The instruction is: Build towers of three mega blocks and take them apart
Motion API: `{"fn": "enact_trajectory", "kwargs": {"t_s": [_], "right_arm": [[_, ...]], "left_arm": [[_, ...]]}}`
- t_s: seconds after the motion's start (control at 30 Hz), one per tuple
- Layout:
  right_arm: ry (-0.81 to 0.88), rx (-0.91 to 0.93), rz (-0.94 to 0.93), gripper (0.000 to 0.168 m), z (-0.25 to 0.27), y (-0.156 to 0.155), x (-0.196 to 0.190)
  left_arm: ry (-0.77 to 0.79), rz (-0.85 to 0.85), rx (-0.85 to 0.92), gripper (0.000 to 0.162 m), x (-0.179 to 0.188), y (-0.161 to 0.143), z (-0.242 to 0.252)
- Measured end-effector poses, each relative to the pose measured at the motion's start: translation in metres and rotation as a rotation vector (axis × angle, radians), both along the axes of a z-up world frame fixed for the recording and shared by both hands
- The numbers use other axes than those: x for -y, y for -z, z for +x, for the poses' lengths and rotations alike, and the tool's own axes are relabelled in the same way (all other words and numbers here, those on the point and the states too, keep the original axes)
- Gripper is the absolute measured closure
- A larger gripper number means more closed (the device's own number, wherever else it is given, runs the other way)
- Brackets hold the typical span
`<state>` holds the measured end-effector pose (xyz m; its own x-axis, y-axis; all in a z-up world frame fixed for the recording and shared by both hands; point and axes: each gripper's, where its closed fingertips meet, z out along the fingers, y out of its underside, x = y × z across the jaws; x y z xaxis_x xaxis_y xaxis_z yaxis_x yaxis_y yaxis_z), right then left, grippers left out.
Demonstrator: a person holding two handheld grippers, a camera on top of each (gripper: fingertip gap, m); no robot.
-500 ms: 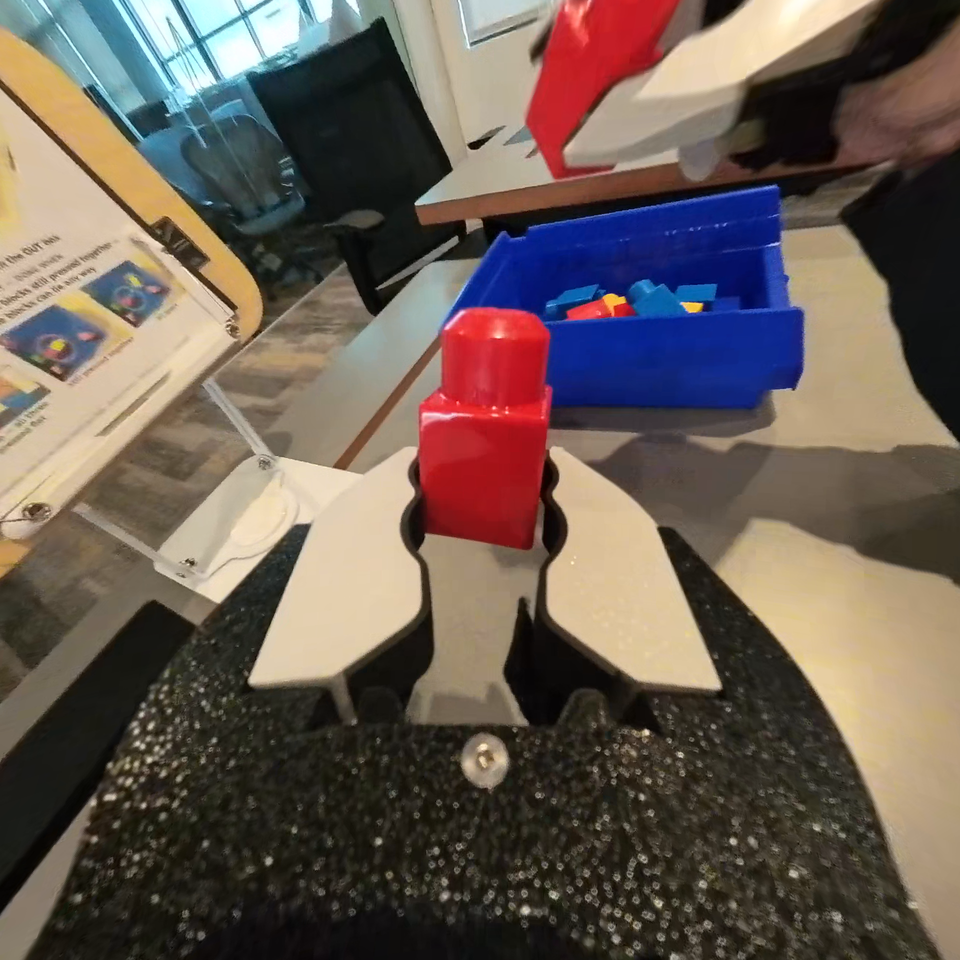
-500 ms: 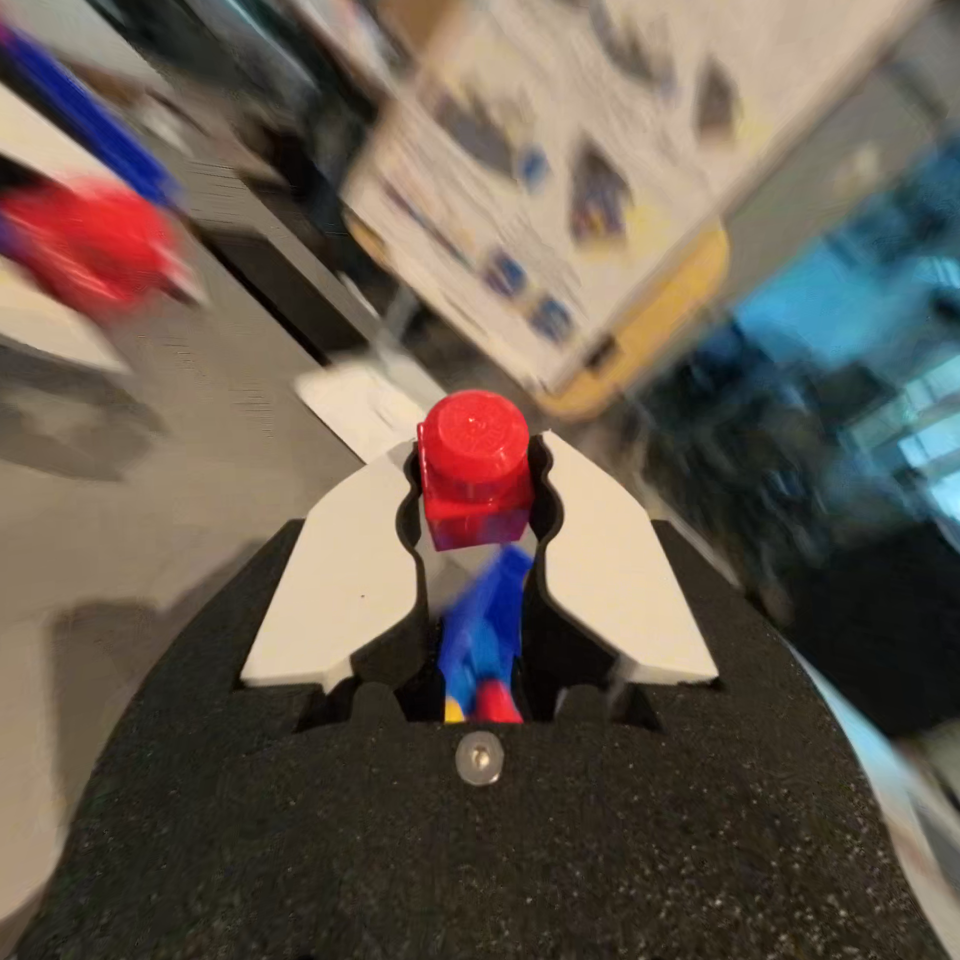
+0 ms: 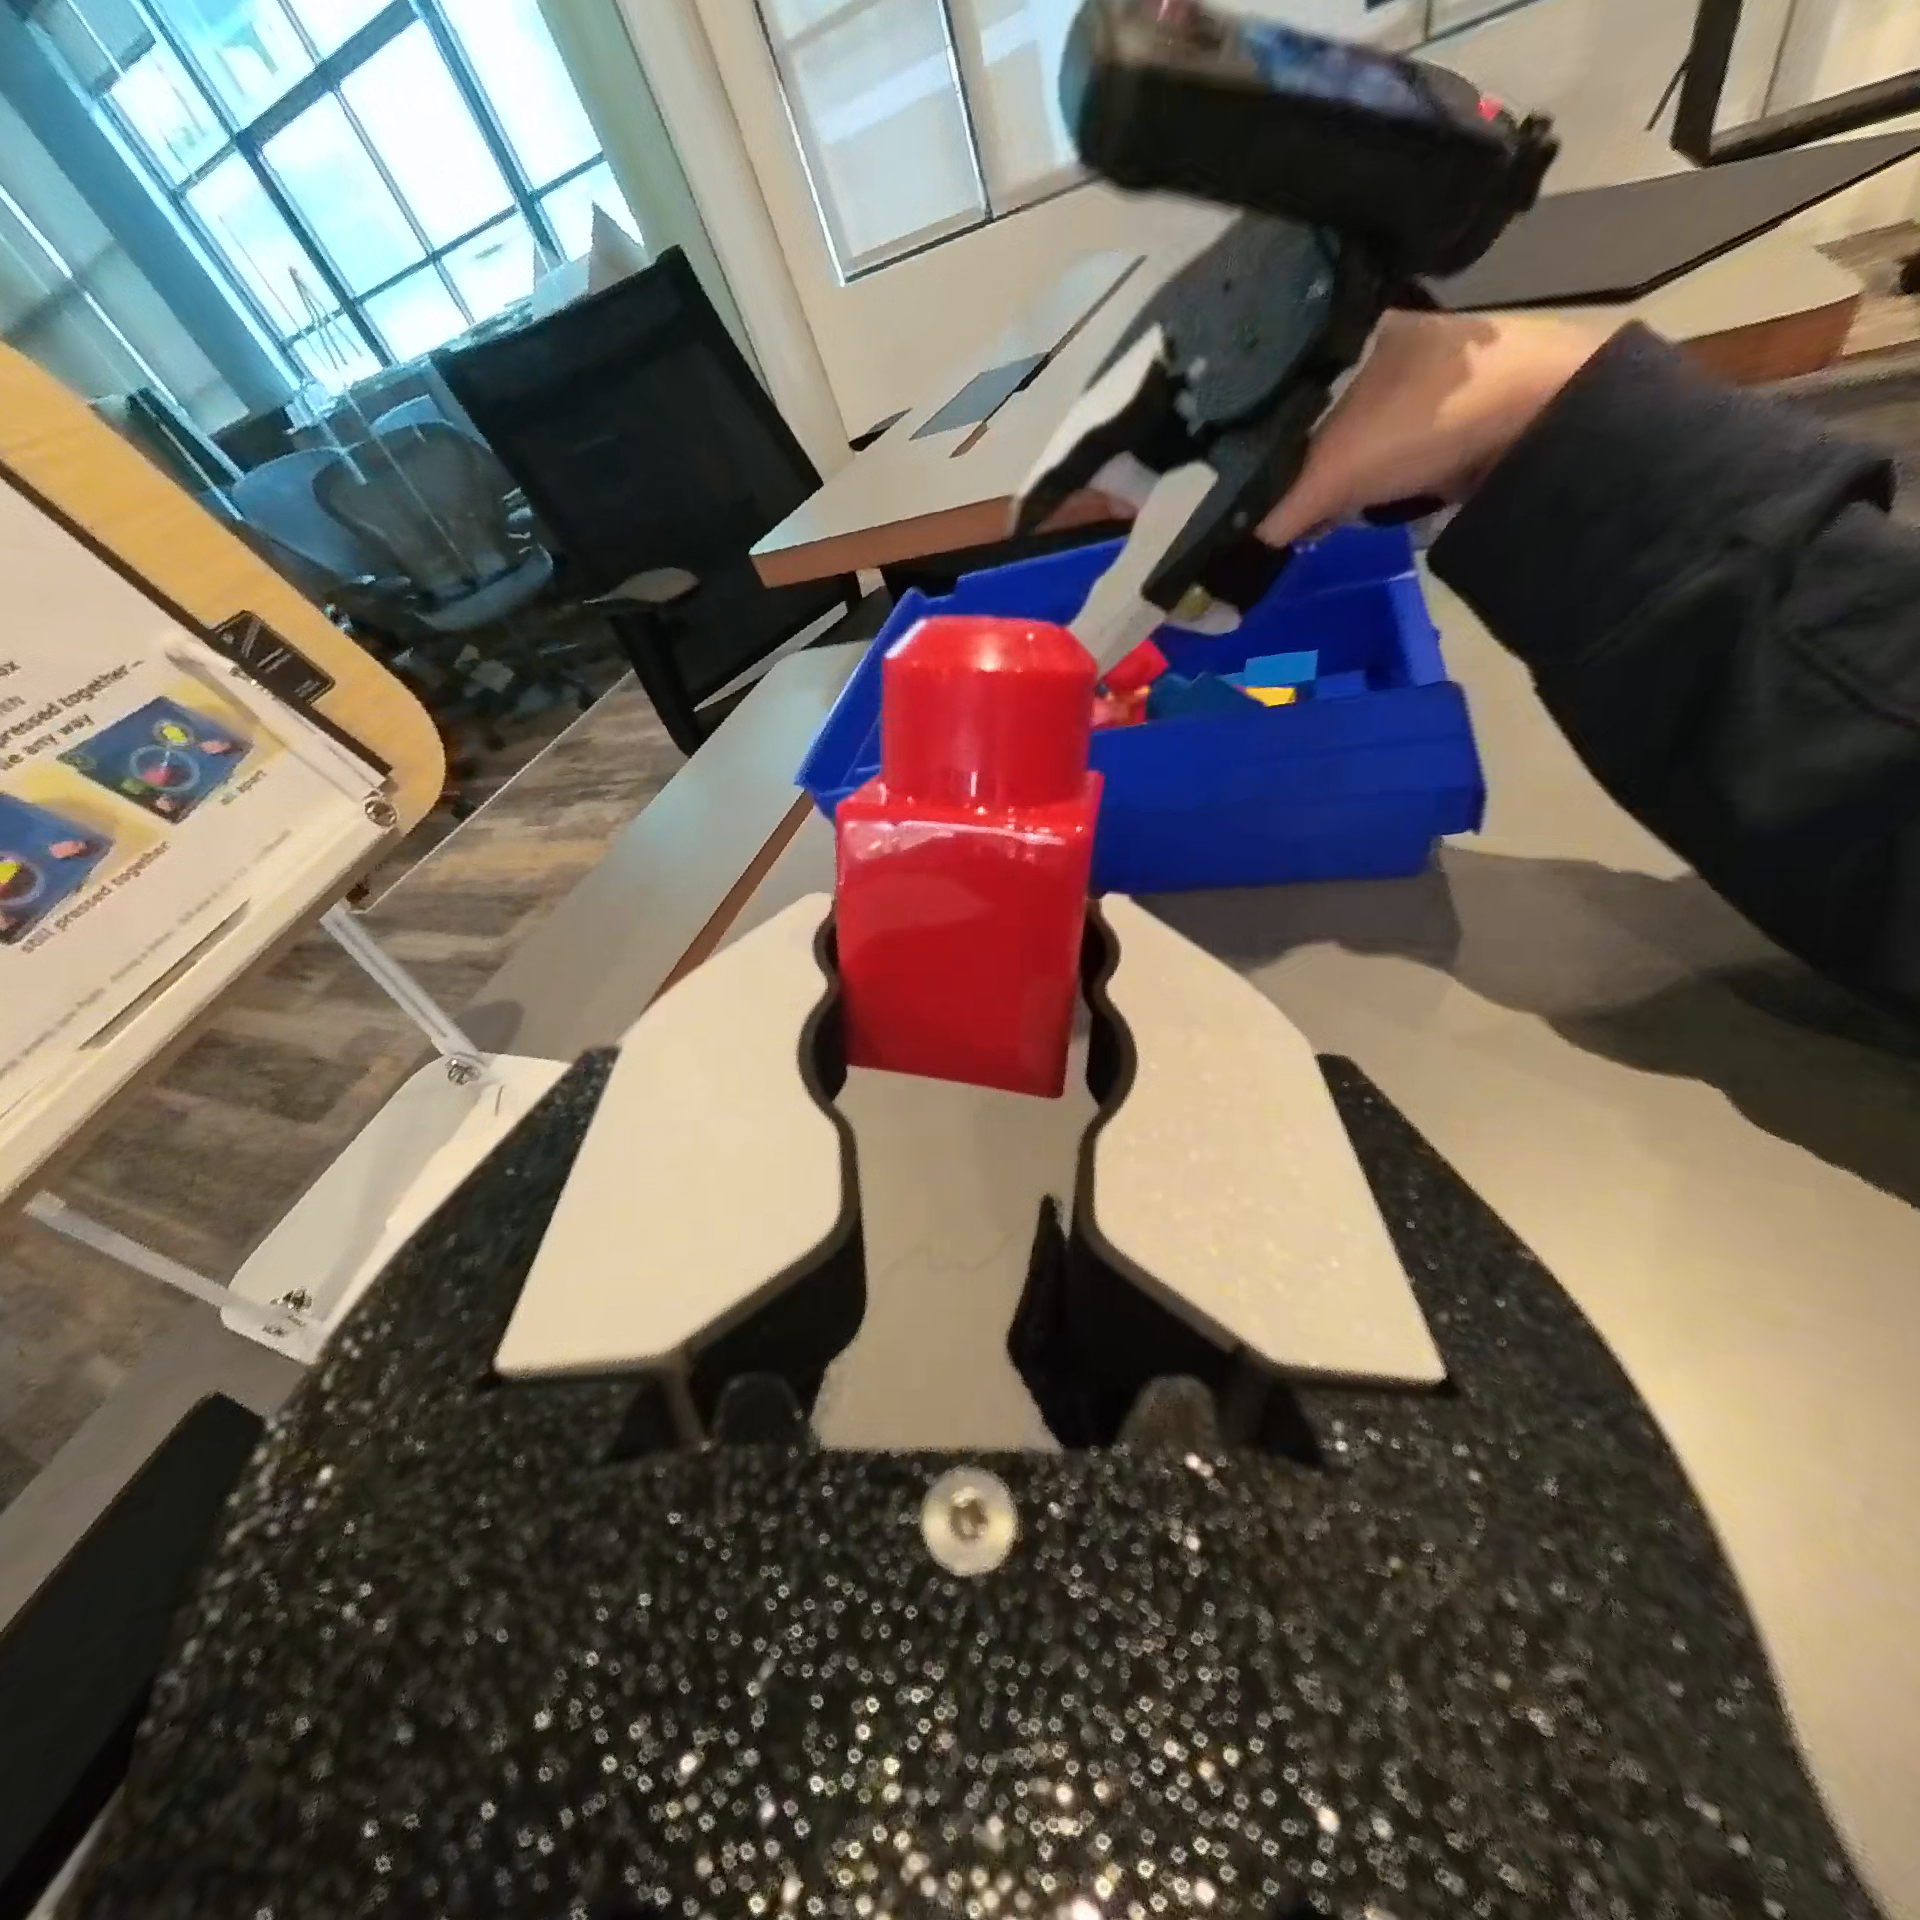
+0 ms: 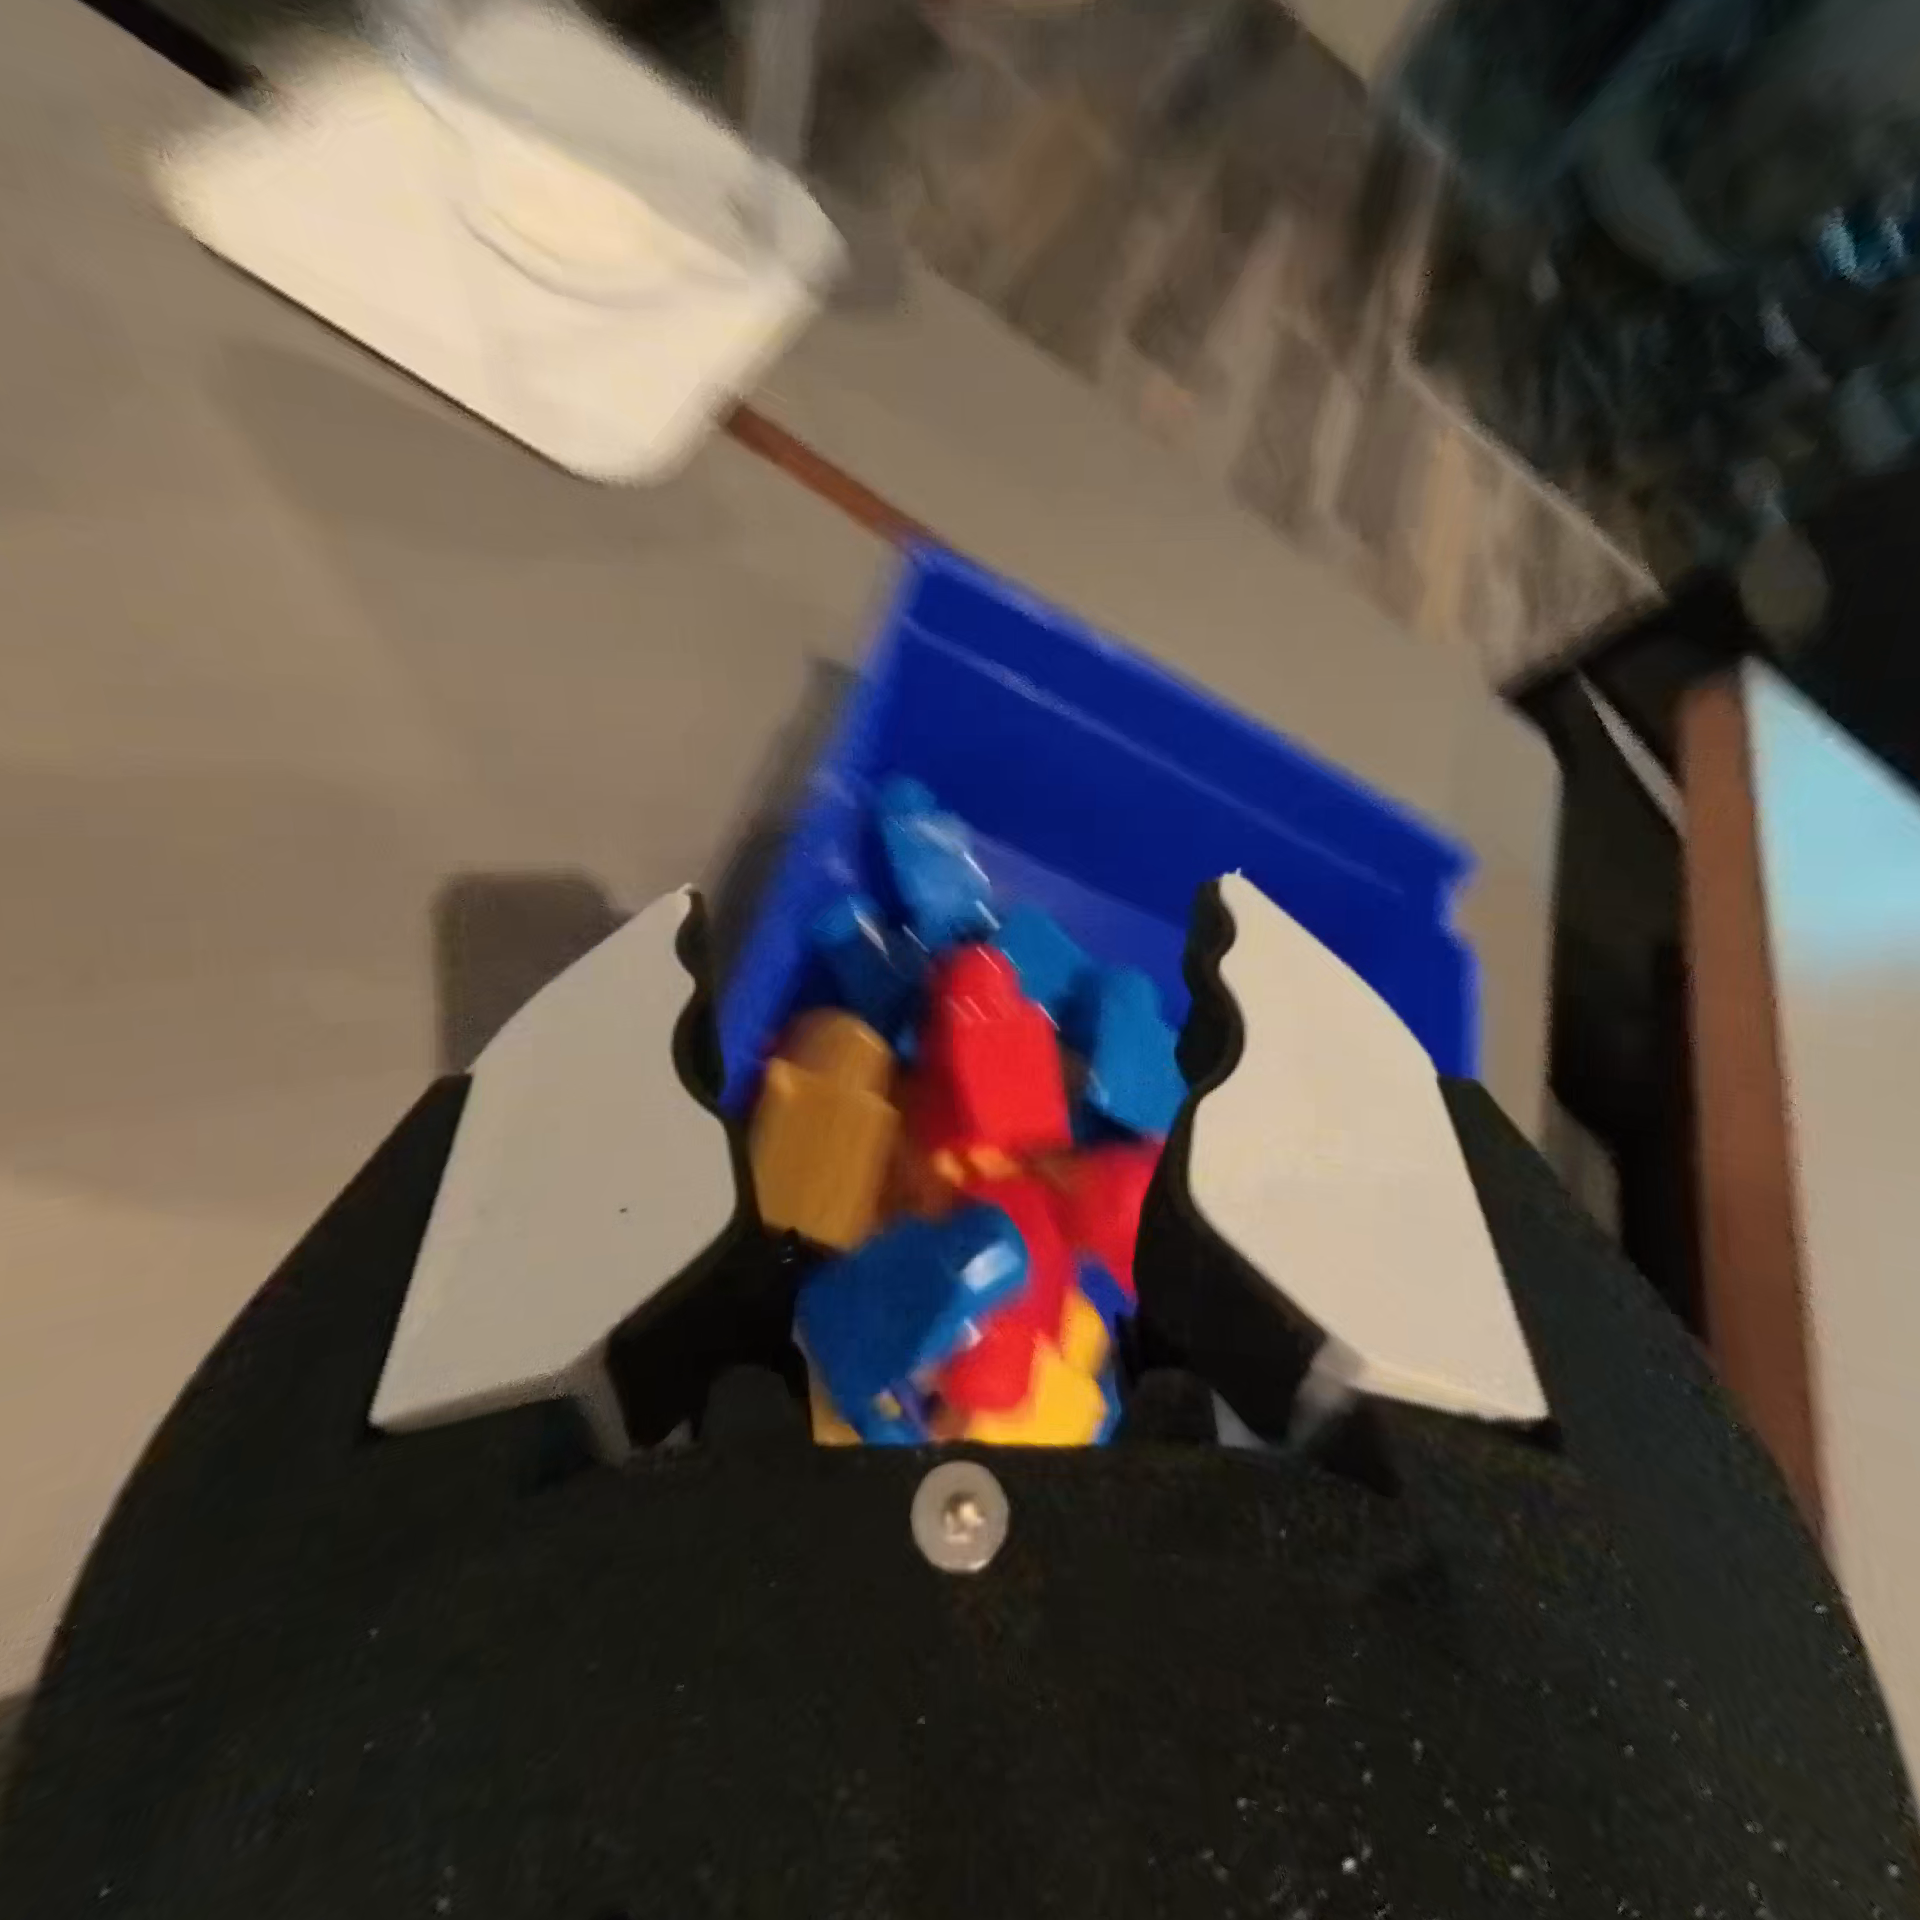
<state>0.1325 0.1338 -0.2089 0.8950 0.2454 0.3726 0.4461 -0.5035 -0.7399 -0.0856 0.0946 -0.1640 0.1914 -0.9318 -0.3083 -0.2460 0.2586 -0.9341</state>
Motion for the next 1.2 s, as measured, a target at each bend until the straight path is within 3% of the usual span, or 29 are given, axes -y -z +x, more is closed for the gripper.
{"fn": "enact_trajectory", "kwargs": {"t_s": [0.1, 0.17, 0.37, 0.4, 0.47, 0.5, 0.57, 0.63, 0.77, 0.87, 0.97, 1.03, 1.13, 1.2], "right_arm": [[-0.560, -0.143, 0.201, 0.104, -0.117, -0.055, 0.027], [-0.896, -0.218, 0.271, 0.105, -0.183, -0.081, 0.066], [-1.086, -0.139, 0.182, 0.106, -0.241, -0.064, 0.081], [-1.125, -0.168, 0.171, 0.125, -0.245, -0.063, 0.084], [-1.145, -0.191, 0.195, 0.133, -0.245, -0.066, 0.083], [-1.123, -0.193, 0.198, 0.133, -0.241, -0.067, 0.080], [-1.013, -0.195, 0.230, 0.133, -0.221, -0.075, 0.069], [-0.784, -0.140, 0.243, 0.133, -0.178, -0.076, 0.050], [-0.129, 0.085, 0.101, 0.133, -0.040, -0.045, 0.025], [0.161, 0.131, -0.104, 0.133, 0.032, -0.004, 0.035], [0.258, 0.149, -0.235, 0.133, 0.059, 0.026, 0.041], [0.265, 0.134, -0.256, 0.130, 0.063, 0.036, 0.038], [0.250, 0.159, -0.194, 0.108, 0.062, 0.028, 0.032], [0.235, 0.140, -0.114, 0.105, 0.056, 0.011, 0.030]], "left_arm": [[0.077, 0.033, -0.015, 0.119, 0.013, 0.000, 0.003], [0.125, 0.052, -0.020, 0.119, 0.023, 0.001, 0.005], [0.191, 0.076, -0.029, 0.119, 0.037, 0.003, 0.011], [0.203, 0.067, -0.033, 0.119, 0.039, 0.005, 0.012], [0.190, 0.044, -0.013, 0.119, 0.038, 0.002, 0.014], [0.182, 0.027, 0.005, 0.113, 0.037, 0.000, 0.014], [0.135, 0.001, 0.009, 0.085, 0.028, -0.003, 0.012], [0.057, 0.002, 0.020, 0.070, 0.012, -0.006, 0.005], [-0.123, -0.024, 0.109, 0.068, -0.027, -0.025, -0.029], [-0.324, -0.059, 0.180, 0.074, -0.063, -0.037, -0.072], [-0.597, -0.121, 0.226, 0.075, -0.092, -0.035, -0.140], [-0.845, -0.167, 0.264, 0.087, -0.105, -0.023, -0.204], [-1.237, -0.194, 0.247, 0.088, -0.115, 0.005, -0.316], [-1.413, -0.197, 0.239, 0.088, -0.121, 0.018, -0.378]]}}
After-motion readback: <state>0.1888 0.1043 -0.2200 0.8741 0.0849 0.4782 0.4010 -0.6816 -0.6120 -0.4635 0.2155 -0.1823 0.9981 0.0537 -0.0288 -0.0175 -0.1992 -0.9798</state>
